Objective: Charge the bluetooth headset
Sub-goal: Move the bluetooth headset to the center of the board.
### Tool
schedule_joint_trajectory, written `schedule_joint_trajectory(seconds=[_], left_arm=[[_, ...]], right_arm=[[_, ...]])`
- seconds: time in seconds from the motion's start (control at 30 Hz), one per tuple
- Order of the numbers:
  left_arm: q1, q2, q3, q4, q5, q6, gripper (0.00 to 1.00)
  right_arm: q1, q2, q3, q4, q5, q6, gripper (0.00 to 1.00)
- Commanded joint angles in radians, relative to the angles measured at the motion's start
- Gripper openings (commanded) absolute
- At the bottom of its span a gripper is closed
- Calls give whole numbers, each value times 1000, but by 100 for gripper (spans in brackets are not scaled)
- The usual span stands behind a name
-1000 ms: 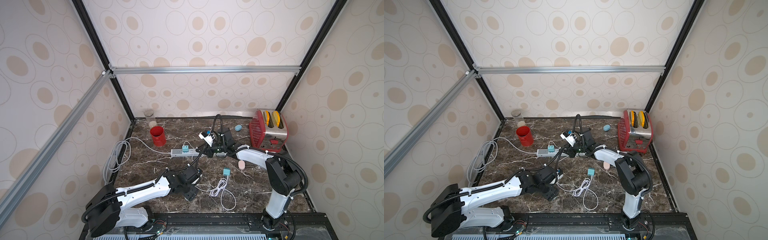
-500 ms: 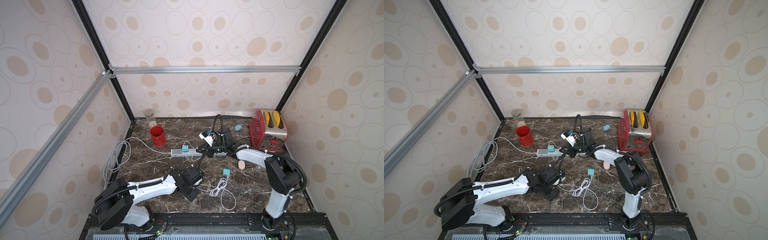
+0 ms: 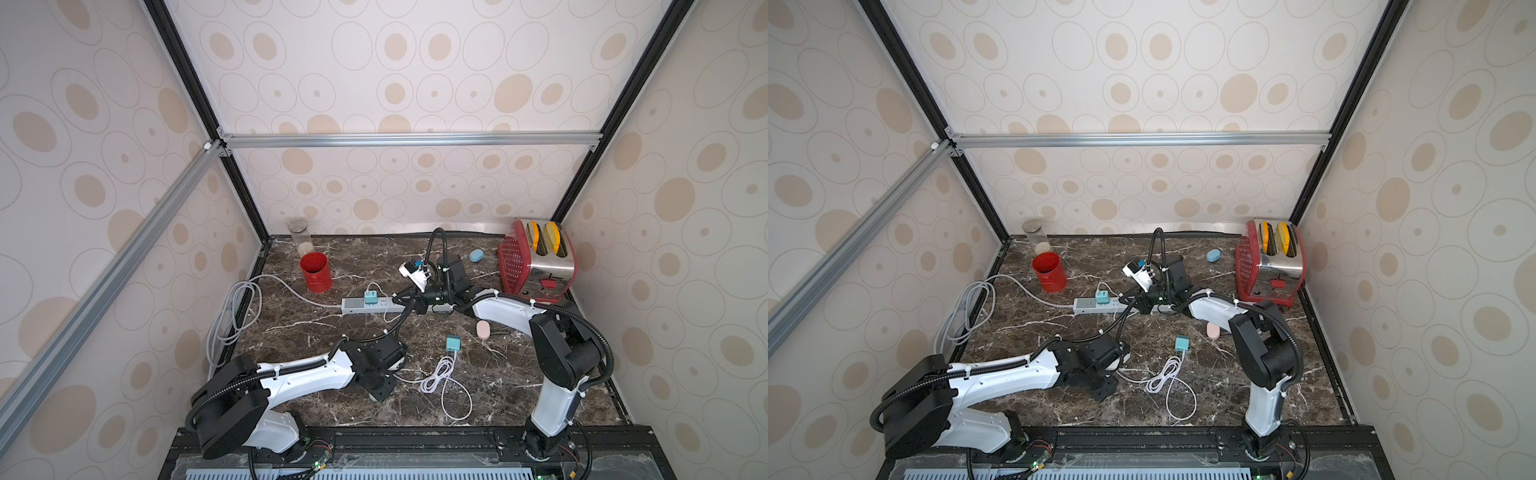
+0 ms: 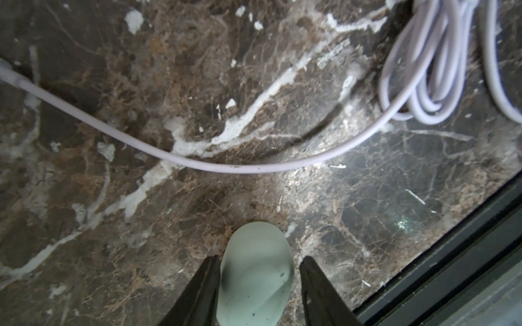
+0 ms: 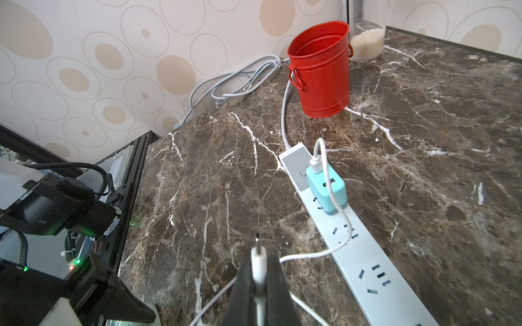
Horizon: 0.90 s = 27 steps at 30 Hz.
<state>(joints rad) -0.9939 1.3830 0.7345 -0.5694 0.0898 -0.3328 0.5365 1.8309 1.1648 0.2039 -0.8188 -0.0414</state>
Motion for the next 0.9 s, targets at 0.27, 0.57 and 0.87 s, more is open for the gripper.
schedule_joint_trajectory(seconds=[0.27,0.57,0.87], left_arm=[[-14,31,-1,-23,-7,-44,49],[-12,49,2,-56,-62,-92,36],[143,-59,-33,-56,-109,-410,23]], right_arm=[[-9,3,-7,26,-29,9,0],[-10,3,-8,34,-35,15,0],[-12,-8,-11,23,-18,17,0]])
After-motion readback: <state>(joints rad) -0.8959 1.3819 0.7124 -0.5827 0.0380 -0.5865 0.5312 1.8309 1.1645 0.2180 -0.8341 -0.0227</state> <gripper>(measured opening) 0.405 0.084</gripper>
